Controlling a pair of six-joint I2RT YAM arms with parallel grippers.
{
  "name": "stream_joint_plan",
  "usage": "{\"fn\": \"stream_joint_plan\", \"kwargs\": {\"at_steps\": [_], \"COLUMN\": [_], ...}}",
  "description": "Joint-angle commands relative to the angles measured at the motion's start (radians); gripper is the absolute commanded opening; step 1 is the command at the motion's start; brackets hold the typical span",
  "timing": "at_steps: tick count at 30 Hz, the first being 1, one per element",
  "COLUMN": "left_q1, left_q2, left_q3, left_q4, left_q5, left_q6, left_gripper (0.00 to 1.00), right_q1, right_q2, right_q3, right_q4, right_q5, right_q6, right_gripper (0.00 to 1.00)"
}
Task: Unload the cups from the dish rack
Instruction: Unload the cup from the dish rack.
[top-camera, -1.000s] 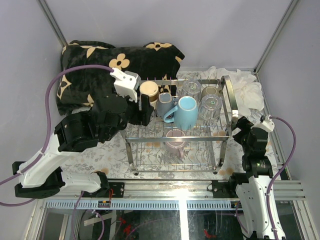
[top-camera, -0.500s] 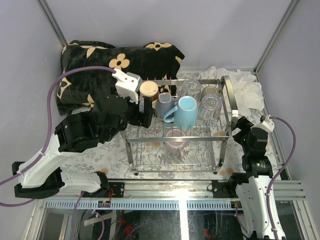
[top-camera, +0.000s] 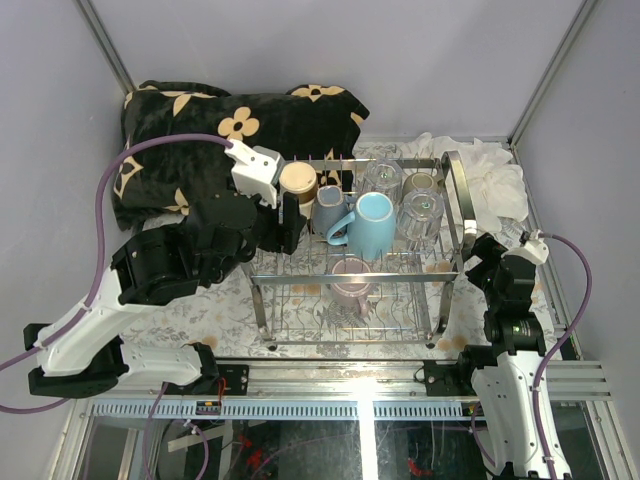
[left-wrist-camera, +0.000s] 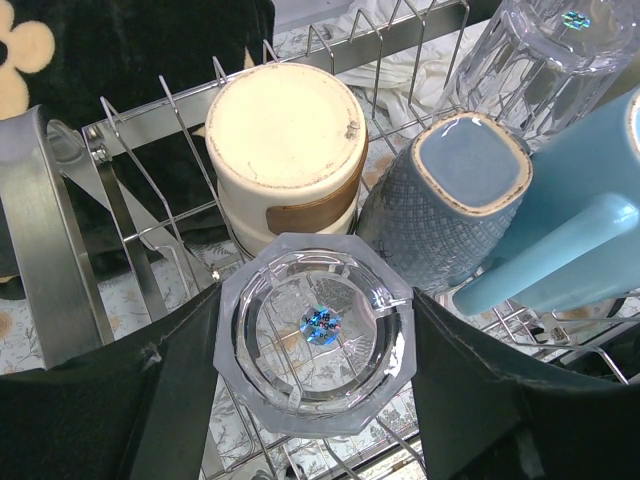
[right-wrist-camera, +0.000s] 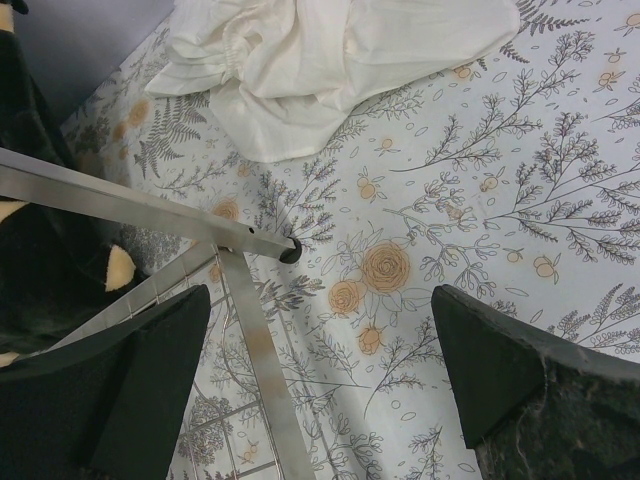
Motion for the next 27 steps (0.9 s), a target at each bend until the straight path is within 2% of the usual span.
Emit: {"fn": "stream_joint_plan", "kwargs": {"at_steps": [1,10,27], "left_q1": [0.004,0.003,0.003], "left_q2": [-0.007,-0.035,-0.153], "left_q3": [0.006,0.120,0.069], "left_q4": [-0.075,-0.103,0.063], "left_q5": [-0.001,-0.020,0.014], "left_q6": [-0.011,0.000,-0.022], "left_gripper": [0.00,0.00,0.00], "right_q1": [0.001,0.001,0.001], "right_q2": [-0.009,-0.006,-0.014], "right_q3": [0.002,0.002,0.055], "right_q4": [0.048,0.048,0.010], "right_q5": [0.019,0.021,0.062], "right_q6": [0.001,0.002,-0.015], "right_gripper": [0.99,1.00,1.00]}}
